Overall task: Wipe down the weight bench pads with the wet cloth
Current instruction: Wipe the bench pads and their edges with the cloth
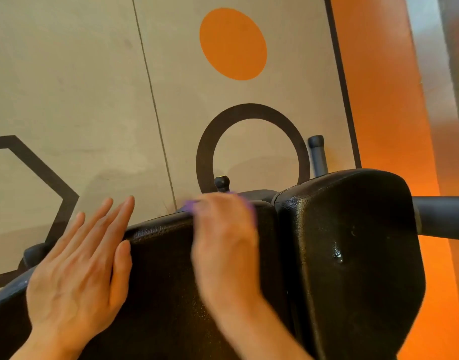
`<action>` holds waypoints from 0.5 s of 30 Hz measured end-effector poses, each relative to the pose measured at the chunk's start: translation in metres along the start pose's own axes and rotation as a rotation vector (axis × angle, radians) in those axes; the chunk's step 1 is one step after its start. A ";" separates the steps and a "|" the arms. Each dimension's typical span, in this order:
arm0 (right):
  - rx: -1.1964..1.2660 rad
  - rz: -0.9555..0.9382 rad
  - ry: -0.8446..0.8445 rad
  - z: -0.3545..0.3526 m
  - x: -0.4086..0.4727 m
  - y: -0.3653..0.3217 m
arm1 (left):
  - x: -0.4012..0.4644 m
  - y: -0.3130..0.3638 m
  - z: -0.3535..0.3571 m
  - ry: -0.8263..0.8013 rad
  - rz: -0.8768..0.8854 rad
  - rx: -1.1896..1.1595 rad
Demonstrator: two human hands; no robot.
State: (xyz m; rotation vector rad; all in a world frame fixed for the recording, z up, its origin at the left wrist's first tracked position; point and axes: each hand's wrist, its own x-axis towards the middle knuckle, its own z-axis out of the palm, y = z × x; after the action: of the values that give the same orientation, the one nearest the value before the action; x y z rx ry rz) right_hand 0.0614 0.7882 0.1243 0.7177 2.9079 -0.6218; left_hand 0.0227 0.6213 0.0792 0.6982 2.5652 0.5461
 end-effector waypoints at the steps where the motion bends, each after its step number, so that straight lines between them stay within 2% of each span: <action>1: 0.002 -0.132 -0.073 0.010 -0.007 -0.021 | 0.000 0.000 0.000 0.017 0.001 0.005; 2: 0.016 -0.224 -0.142 0.010 -0.009 -0.030 | 0.000 0.000 0.000 0.031 0.007 0.017; 4: 0.034 -0.227 -0.165 -0.003 -0.001 -0.009 | 0.000 0.003 -0.001 0.056 0.005 0.042; 6: 0.056 -0.021 -0.103 -0.027 0.010 0.028 | 0.003 0.007 -0.003 0.113 0.013 0.058; 8: 0.084 0.165 -0.038 -0.033 0.011 0.037 | 0.003 0.007 -0.002 0.150 0.020 0.052; 9: 0.062 0.162 -0.030 -0.026 0.010 0.021 | 0.001 0.006 -0.002 0.153 0.025 0.051; 13: 0.012 -0.178 -0.177 0.009 -0.007 -0.047 | -0.001 0.002 -0.002 0.163 0.034 0.023; 15: -0.015 -0.156 -0.221 -0.003 0.001 -0.032 | -0.002 0.000 -0.006 0.169 0.058 -0.029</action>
State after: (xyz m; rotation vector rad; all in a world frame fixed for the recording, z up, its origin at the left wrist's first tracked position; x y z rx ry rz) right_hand 0.0455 0.7648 0.1388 0.3938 2.7763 -0.6485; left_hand 0.0216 0.6187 0.0848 0.7481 2.6937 0.6868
